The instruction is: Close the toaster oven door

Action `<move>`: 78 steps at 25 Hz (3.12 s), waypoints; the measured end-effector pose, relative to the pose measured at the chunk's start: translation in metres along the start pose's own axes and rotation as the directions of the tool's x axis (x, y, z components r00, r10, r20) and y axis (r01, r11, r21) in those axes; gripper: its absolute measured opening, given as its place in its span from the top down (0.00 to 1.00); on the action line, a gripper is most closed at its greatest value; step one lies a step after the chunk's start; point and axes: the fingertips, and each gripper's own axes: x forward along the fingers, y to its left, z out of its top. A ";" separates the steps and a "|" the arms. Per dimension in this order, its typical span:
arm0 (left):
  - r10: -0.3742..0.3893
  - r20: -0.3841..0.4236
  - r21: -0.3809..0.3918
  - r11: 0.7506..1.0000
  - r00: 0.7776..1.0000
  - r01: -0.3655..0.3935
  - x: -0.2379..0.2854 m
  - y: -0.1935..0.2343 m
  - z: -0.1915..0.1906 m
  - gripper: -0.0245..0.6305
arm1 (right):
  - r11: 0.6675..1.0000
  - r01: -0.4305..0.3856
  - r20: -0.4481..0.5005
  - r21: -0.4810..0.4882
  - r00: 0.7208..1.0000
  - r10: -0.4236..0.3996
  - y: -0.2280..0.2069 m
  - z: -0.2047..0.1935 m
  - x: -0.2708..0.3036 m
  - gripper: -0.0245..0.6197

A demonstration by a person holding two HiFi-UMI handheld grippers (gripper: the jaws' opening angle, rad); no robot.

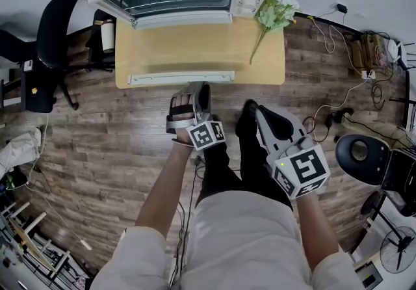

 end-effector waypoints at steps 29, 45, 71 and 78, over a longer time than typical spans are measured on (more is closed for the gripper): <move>0.154 0.081 -0.002 0.988 0.985 -0.155 -0.027 0.107 0.038 0.77 | 0.999 0.032 0.095 0.038 0.995 -0.035 0.010 0.027 -0.019 0.96; 0.179 0.091 0.000 0.984 0.980 -0.180 -0.034 0.143 0.056 0.75 | 0.998 0.047 0.147 0.047 0.988 -0.053 0.012 0.043 -0.035 0.96; 0.203 0.085 0.027 0.978 0.976 -0.205 -0.022 0.207 0.080 0.75 | 0.995 0.085 0.236 0.049 0.967 -0.094 -0.003 0.083 -0.056 0.96; 0.219 0.084 0.028 0.975 0.972 -0.222 -0.013 0.223 0.086 0.75 | 0.995 0.088 0.245 0.049 0.965 -0.097 -0.008 0.090 -0.056 0.96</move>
